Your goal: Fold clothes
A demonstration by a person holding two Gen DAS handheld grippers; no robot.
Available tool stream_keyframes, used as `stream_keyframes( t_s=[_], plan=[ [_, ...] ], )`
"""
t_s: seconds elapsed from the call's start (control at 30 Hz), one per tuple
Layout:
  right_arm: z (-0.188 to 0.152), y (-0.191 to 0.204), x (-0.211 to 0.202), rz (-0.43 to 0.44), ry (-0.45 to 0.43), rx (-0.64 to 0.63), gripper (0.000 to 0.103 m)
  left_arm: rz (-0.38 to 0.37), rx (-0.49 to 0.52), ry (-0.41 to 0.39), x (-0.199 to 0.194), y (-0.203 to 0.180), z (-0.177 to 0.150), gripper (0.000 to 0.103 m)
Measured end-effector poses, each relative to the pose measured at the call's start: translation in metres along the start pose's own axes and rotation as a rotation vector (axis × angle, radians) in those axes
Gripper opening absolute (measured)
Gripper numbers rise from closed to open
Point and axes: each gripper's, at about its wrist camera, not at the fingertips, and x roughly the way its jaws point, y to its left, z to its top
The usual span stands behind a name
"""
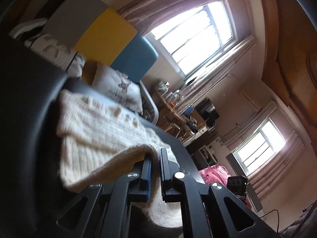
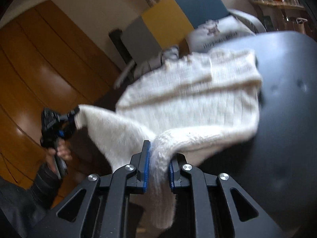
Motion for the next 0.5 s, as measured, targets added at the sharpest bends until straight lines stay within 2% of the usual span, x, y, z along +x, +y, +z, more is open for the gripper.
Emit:
stream_keyframes(
  t_s=[0.13, 0.3, 0.5],
  plan=[
    [0.045, -0.007, 0.003, -0.009, -0.059, 0.005, 0.017, 0.026, 0.022, -0.007, 0.022, -0.002, 0.026, 0.006],
    [0.096, -0.030, 0.020, -0.058, -0.081, 0.036, 0.017, 0.077, 0.021, 0.010, 0.058, 0.010, 0.051, 0.006],
    [0.131, -0.074, 0.062, -0.157, -0.033, 0.128, 0.016, 0.150, 0.000, 0.053, 0.106, 0.036, 0.075, 0.006]
  ],
)
